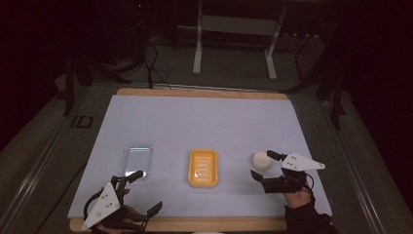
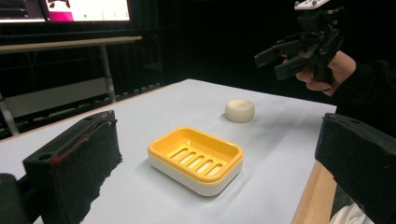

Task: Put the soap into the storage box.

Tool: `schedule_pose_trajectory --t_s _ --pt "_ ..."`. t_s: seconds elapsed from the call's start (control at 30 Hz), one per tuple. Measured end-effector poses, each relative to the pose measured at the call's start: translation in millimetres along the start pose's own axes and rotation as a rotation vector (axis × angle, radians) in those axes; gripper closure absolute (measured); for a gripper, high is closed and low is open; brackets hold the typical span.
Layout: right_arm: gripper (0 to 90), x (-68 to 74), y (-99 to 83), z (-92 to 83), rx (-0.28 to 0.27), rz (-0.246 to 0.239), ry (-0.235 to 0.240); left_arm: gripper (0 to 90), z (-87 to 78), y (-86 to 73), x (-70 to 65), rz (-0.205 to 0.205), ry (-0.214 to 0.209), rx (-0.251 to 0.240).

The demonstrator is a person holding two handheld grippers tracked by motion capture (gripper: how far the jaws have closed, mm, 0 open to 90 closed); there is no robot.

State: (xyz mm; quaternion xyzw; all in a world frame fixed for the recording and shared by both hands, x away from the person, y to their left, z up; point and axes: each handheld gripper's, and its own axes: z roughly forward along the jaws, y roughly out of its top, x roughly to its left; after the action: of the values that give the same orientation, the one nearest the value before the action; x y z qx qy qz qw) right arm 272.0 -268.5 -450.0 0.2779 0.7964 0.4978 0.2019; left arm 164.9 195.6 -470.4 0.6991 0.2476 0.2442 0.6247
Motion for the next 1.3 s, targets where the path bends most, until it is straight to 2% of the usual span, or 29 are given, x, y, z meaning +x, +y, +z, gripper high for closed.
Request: schedule_pose_trajectory --t_s 0.17,0.4,0.43,0.53,0.63,0.67,0.8,0.93,1.03,1.17,1.23,1.3 --pt "10.5 -1.9 -0.6 5.2 0.025 -0.006 0.044 0.1 0.1 0.0 -0.3 0.002 0.004 0.0" --pt "10.6 -1.4 4.5 3.6 0.029 -0.031 0.094 0.1 0.8 -0.4 -0.1 0.007 0.002 0.009" --pt "11.4 -1.0 6.5 3.2 0.053 -0.044 0.115 0.1 1.0 -0.5 -0.1 0.013 0.004 0.014" --pt "11.6 -1.9 8.9 3.5 0.098 -0.072 0.13 0.1 1.9 -0.8 -0.4 0.015 0.002 0.021" --pt "11.6 -2.4 9.1 3.6 0.109 -0.075 0.143 0.1 2.0 -0.9 -0.5 0.018 0.001 0.023" --pt "11.6 -3.6 10.6 4.0 0.141 -0.093 0.164 0.1 2.7 -1.1 -0.9 0.019 0.0 0.026" --pt "11.6 -4.4 13.6 4.3 0.171 -0.106 0.193 0.1 3.3 -1.4 -0.8 0.015 0.001 0.027" --pt "11.6 -3.9 15.5 4.0 0.193 -0.121 0.194 0.1 3.6 -1.8 -0.4 0.015 -0.001 0.033" --pt "11.6 -3.9 17.2 6.0 0.247 -0.151 0.215 0.1 4.1 -2.0 -0.4 0.014 -0.001 0.034" --pt "11.6 -4.5 19.0 7.4 0.292 -0.165 0.239 0.1 4.2 -2.1 -0.3 0.014 -0.002 0.035" --pt "11.6 -4.8 19.3 7.8 0.298 -0.175 0.235 0.1 4.2 -2.1 -0.3 0.014 -0.002 0.035" --pt "11.7 -6.0 20.3 9.2 0.326 -0.187 0.243 0.1 4.2 -2.2 -0.6 0.015 -0.002 0.035"
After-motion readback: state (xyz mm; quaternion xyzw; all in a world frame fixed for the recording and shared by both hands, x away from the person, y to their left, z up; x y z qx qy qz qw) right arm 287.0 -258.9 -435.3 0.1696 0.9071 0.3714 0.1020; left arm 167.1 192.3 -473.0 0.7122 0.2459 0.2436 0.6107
